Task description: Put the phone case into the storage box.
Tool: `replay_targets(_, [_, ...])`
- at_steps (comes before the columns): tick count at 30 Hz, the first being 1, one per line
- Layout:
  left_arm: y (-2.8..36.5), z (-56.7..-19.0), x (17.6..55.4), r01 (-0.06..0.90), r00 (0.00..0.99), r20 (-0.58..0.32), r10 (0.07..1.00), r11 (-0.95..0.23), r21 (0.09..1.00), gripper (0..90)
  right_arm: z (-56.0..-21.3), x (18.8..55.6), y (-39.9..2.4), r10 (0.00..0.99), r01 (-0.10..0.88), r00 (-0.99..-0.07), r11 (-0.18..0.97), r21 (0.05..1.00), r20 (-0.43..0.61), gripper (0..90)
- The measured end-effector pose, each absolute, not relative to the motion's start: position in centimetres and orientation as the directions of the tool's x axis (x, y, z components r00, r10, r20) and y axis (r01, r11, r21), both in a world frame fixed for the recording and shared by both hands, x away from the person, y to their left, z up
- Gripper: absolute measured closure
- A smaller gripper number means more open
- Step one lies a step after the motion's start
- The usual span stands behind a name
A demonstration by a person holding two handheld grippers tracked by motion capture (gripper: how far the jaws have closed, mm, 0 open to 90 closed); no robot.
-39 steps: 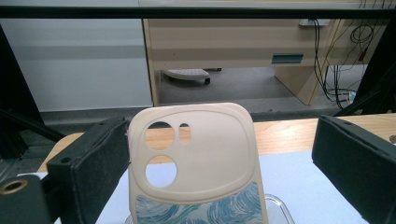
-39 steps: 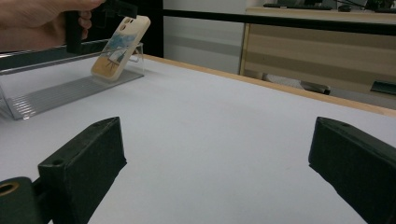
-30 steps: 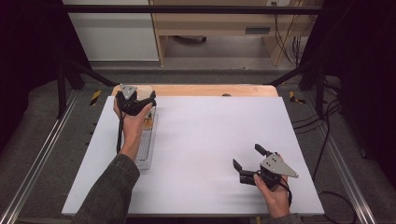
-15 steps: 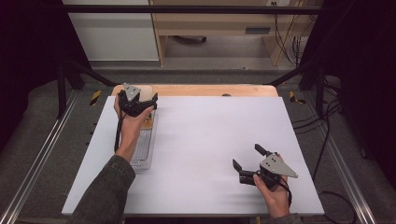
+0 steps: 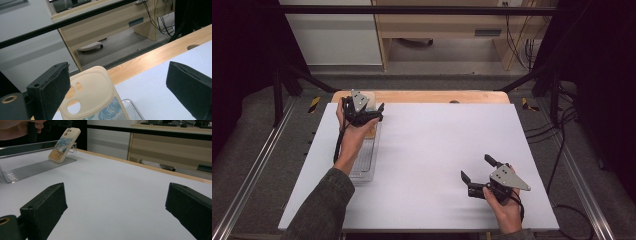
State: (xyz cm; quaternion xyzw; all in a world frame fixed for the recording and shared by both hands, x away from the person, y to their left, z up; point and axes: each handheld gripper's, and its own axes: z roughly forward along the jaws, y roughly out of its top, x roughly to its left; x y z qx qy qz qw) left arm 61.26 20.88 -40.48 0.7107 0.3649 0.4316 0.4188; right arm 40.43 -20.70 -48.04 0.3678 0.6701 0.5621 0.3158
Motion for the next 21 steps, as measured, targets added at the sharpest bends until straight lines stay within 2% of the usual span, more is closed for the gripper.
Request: replay_targets(21, [19.8, -38.9, 58.8, 0.067, 0.397, 0.448, 0.801, -0.513, 0.856, 4.4, -48.0, 40.4, -20.5, 0.85, 0.136, -0.527, 0.099, 0.986, -0.012, 3.0])
